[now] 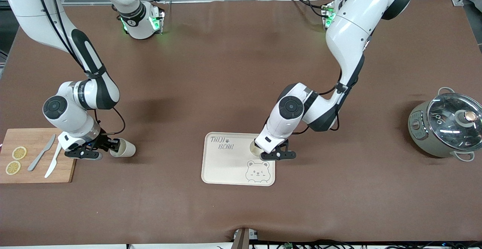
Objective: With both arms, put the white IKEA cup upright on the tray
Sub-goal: 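Open the left gripper to release the cup on the tray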
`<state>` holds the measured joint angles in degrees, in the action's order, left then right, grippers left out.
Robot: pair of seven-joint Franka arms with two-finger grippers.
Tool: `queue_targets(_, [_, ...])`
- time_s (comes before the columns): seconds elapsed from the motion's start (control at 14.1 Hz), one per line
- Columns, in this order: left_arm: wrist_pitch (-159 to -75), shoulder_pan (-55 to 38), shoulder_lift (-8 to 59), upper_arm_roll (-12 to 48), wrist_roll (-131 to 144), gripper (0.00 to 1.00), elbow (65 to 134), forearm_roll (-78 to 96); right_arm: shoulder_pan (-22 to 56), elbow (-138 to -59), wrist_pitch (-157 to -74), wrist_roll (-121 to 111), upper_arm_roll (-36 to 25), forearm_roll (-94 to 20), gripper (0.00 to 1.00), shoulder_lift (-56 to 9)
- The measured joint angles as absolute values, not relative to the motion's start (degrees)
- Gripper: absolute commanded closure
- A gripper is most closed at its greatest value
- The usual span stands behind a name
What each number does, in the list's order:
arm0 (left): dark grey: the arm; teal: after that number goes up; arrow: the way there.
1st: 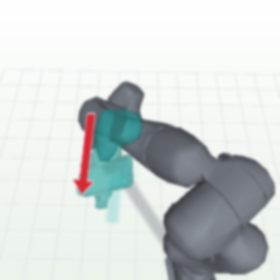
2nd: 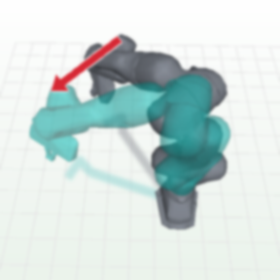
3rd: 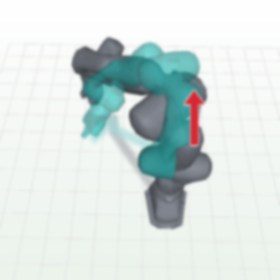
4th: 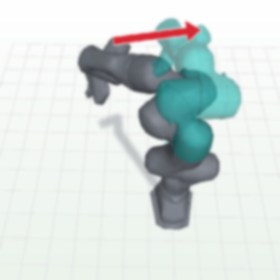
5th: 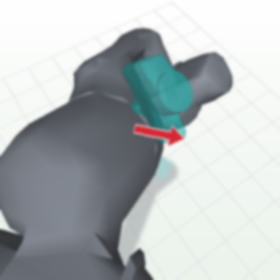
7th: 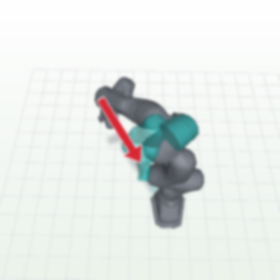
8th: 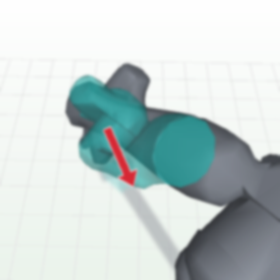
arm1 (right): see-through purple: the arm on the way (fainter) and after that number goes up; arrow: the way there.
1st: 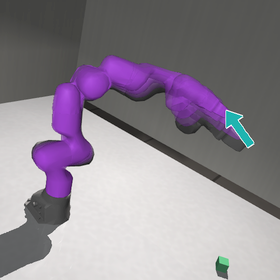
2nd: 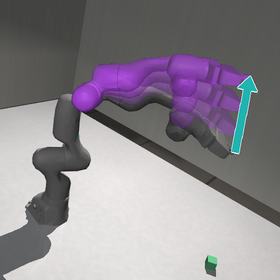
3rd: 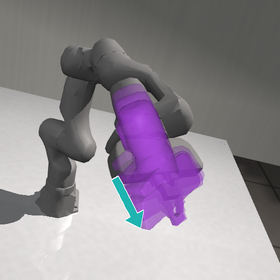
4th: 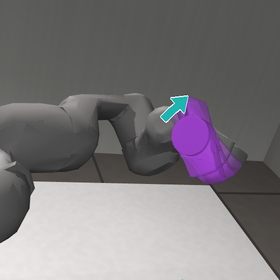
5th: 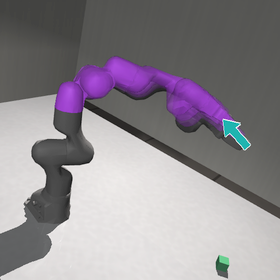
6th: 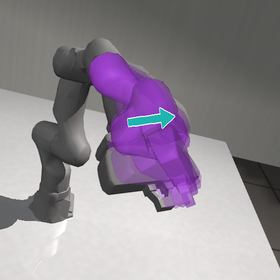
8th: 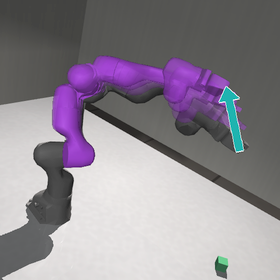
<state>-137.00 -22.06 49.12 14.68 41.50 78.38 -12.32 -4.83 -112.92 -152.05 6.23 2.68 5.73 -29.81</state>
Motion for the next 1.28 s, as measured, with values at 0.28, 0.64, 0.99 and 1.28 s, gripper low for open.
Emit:
queue_targets(0.28, [-137.12,-22.21,49.41,14.51,41.5,0.47,78.38,-12.33,-4.82,-112.92,-152.05,6.23,2.77,5.74,0.84,-29.81])
queue_targets(0.64, [-137.7,-22.72,49.59,14.05,41.5,0.34,78.36,-12.34,-4.54,-112.59,-151.92,6.24,3.35,5.73,1.0,-29.49])
queue_targets(0.99, [-137.8,-22.73,49.59,14.03,41.51,0.33,77.99,-12.34,-4.5,-112.53,-151.92,6.23,3.38,5.74,1.0,-29.47])
queue_targets(1.28, [-137.79,-22.73,49.5,14.01,41.5,0.31,77.29,-12.37,-4.49,-112.49,-151.92,6.22,3.38,5.74,1.0,-29.47])
